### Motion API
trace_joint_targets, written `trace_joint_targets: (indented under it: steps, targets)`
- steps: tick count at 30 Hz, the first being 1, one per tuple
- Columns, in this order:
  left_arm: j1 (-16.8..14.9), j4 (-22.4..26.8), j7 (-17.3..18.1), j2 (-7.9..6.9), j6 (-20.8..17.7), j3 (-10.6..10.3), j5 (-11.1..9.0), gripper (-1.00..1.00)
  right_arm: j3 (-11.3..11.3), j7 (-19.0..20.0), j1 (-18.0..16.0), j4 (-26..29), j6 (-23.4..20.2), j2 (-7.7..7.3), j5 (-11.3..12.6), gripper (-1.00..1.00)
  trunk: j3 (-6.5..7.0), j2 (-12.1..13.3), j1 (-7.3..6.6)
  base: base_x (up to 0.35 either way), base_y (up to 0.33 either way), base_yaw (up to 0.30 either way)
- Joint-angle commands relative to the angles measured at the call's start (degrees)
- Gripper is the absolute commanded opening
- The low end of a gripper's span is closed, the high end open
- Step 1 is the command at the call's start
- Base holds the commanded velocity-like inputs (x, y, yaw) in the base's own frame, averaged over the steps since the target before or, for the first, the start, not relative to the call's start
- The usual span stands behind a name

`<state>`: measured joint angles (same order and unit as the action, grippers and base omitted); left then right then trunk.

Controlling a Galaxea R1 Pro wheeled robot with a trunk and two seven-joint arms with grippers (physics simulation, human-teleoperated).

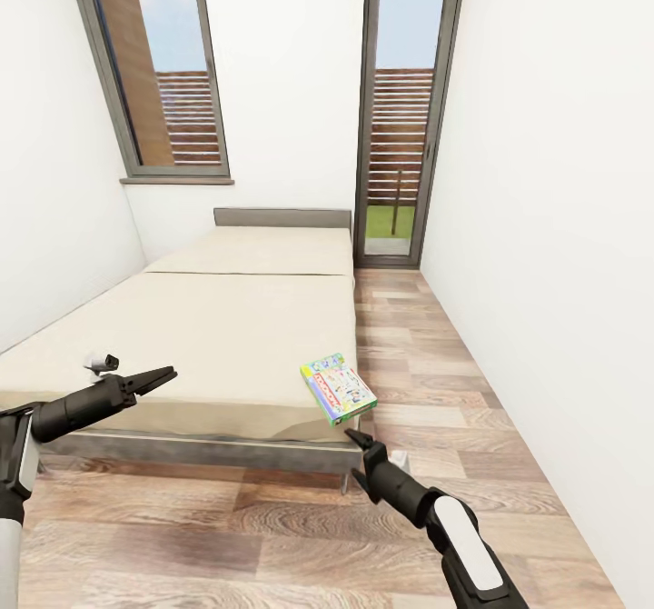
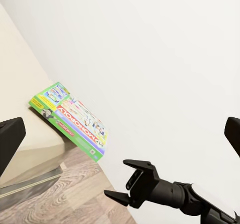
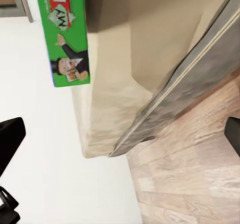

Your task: Put all the toys in the child's room - the three board games (two on the bed and one on the table), the two jigsaw puzzles on the table, and the tennis ball on the table - inside the toy box on the table in the child's room.

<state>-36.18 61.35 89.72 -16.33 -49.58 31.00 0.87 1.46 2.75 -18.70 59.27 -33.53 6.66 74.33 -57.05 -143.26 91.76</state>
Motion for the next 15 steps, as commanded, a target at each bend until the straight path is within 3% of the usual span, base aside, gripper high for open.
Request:
trace_joint_targets:
  steps: [1, 15]
  targets:
    - [0.0, 0.0, 0.3, -0.01, -0.6, 0.0, 0.1, 1.0, -0.1, 0.4, 0.0, 0.0, -0.2, 0.02, -0.1, 1.0, -0.05, 0.0, -0.01, 0.0, 0.0, 0.0]
    - [0.0, 0.0, 0.3, 0.07, -0.6, 0.0, 0.1, 1.0, -0.1, 7.1, 0.0, -0.1, 0.0, -0.11, -0.2, 1.0, -0.05, 0.0, -0.01, 0.0, 0.0, 0.0]
